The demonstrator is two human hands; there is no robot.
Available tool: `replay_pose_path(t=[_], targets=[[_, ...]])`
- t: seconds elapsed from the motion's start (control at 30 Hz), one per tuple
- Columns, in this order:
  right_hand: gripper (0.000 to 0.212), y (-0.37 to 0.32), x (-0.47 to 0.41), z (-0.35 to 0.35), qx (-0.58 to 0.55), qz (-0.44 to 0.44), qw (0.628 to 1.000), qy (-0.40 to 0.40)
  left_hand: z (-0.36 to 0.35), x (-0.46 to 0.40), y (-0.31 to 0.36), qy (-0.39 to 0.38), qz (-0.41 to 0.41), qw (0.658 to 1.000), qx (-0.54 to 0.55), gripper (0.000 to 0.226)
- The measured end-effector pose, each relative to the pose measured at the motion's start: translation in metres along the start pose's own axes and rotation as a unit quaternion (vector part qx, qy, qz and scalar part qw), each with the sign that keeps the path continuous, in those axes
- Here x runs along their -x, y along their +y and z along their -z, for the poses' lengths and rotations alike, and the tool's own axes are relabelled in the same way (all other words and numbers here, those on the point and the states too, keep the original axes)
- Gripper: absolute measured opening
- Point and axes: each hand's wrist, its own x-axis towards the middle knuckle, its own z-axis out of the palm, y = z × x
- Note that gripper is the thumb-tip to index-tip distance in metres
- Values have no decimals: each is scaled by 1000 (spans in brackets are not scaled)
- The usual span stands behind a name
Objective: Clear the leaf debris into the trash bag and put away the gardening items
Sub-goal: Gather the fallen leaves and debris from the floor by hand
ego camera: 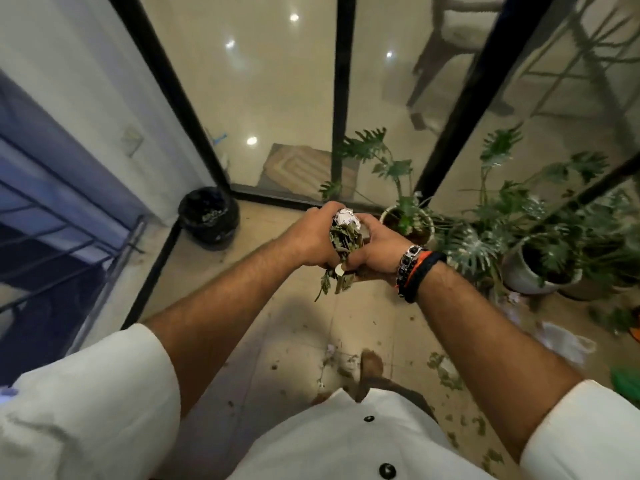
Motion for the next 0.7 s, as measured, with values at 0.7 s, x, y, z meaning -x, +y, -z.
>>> replay_pose_path(t=[0.7], targets=[[69, -190, -254, -130, 203, 75, 934, -284, 169, -99, -169, 261, 193, 928, 182, 100]])
